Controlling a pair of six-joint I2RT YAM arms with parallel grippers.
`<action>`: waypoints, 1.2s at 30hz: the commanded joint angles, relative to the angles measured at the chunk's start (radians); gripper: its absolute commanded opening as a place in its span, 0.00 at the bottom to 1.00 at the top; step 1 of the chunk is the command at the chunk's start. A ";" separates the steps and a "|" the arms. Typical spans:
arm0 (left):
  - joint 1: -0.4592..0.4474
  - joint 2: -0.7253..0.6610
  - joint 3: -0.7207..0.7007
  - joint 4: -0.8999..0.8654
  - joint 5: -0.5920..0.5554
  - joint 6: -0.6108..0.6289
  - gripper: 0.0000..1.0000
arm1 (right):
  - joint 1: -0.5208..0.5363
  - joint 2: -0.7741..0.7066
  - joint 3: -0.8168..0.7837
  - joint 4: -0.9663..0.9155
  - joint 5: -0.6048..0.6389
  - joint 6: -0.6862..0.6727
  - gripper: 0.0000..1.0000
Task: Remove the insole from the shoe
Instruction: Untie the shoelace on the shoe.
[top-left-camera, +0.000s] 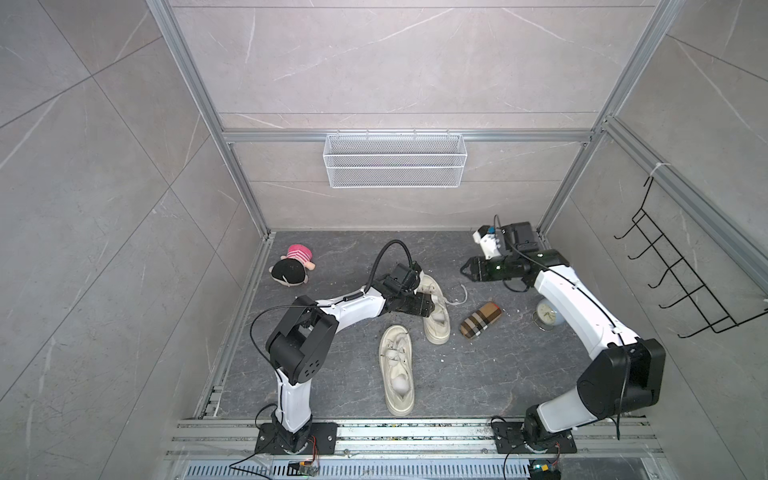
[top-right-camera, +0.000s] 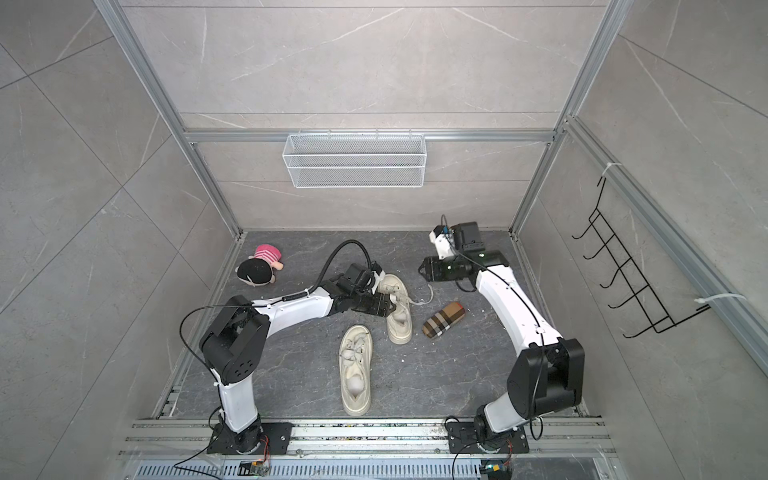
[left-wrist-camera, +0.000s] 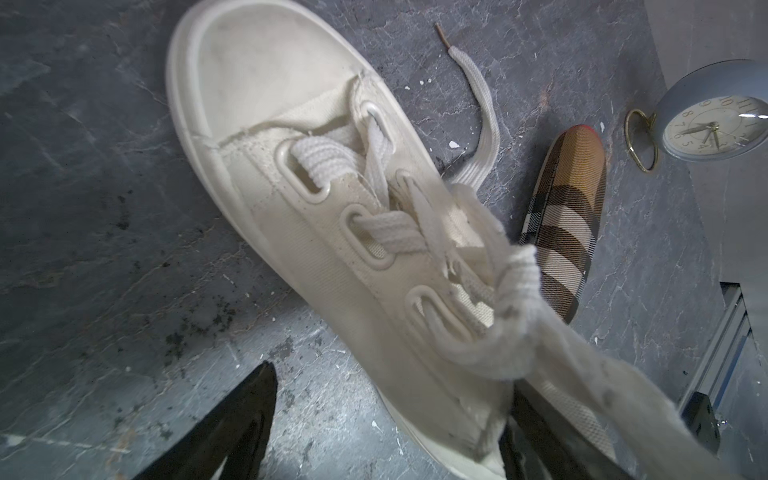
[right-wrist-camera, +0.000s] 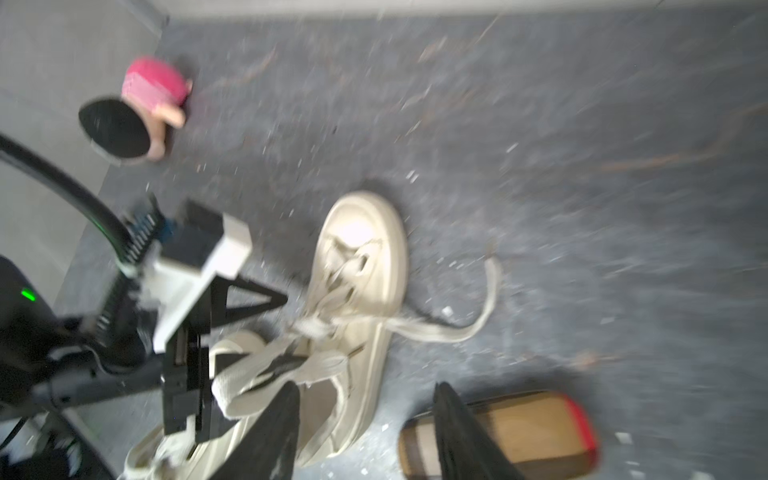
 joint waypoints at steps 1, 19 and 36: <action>0.020 -0.095 -0.010 -0.016 0.004 0.040 0.84 | 0.062 0.052 -0.046 0.091 -0.096 0.028 0.52; 0.031 -0.105 -0.045 0.010 0.048 0.034 0.81 | 0.137 0.215 -0.022 0.093 -0.002 0.007 0.39; 0.032 0.033 0.081 0.060 0.131 0.029 0.64 | 0.138 0.258 0.009 0.116 0.020 0.008 0.25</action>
